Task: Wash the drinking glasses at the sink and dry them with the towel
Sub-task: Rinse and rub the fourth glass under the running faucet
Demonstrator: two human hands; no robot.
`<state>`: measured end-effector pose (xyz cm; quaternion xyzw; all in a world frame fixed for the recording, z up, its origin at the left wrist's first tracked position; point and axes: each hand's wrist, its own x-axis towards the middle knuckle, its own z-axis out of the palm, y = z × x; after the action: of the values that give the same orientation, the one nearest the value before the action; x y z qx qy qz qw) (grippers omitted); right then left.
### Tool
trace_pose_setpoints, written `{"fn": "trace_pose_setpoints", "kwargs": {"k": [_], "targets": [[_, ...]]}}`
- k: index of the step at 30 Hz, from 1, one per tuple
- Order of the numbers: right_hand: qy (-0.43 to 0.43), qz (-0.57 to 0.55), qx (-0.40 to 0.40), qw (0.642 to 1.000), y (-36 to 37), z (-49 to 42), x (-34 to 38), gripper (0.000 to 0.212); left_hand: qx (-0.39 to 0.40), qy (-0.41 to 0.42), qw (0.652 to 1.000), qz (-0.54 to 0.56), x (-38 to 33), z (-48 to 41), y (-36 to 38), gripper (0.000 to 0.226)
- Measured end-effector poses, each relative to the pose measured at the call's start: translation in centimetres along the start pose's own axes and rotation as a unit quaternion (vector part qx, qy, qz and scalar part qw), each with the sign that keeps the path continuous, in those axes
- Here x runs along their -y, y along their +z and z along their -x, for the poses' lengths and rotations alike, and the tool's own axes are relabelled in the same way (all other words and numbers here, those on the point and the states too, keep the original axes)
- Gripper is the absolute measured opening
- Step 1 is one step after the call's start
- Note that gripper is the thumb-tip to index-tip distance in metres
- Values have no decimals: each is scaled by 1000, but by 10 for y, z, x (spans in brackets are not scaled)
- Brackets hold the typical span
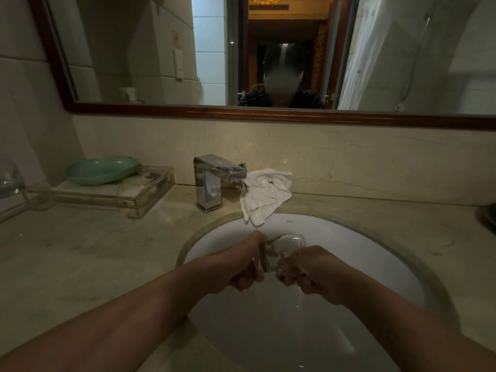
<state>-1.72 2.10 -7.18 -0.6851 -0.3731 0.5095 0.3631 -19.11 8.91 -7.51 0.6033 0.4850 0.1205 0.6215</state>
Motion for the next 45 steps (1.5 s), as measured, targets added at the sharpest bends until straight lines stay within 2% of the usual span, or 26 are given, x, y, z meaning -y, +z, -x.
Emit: {"fn": "trace_pose_setpoints", "kwargs": {"k": [3, 12, 17, 19, 22, 25, 27, 32, 37, 39, 41, 43, 45], "targets": [[12, -13, 24, 1000, -2, -2, -1, 20, 5, 16, 1000, -12, -1, 2, -1, 51], [-6, 32, 24, 999, -5, 0, -5, 14, 19, 6, 999, -47, 4, 0, 0, 77], [11, 43, 17, 999, 1, 1, -3, 33, 35, -6, 998, -51, 5, 3, 1, 82], [14, 19, 40, 999, 1, 0, -3, 31, 45, -8, 998, -32, 4, 2, -1, 82], [11, -21, 76, 997, -1, 0, -5, 30, 65, 8, 998, 25, 0, 2, -4, 56], [7, -10, 73, 997, 0, 0, -3, 25, 66, 44, 996, 49, -2, 5, -6, 29], [12, 10, 60, 998, 0, 1, -2, 22, 56, 38, 997, 37, -2, 6, -5, 35], [5, 41, 41, 998, -1, 5, 0, 22, 46, 6, 999, 6, -3, 7, -1, 70], [5, 13, 33, 999, 5, 2, -2, 33, 9, -8, 1000, -20, 0, 3, -2, 79], [2, -3, 41, 999, 5, 3, -1, 24, 13, -3, 1000, -4, 0, 2, -3, 76], [2, -7, 55, 998, 3, 5, -1, 15, 34, 6, 999, 12, -1, 3, -3, 62], [1, -9, 66, 998, 1, 4, -1, 16, 53, 18, 998, 6, -1, 2, -5, 39], [1, 1, 61, 998, 0, 3, -2, 15, 53, 19, 998, 6, 0, 2, -5, 33]]}}
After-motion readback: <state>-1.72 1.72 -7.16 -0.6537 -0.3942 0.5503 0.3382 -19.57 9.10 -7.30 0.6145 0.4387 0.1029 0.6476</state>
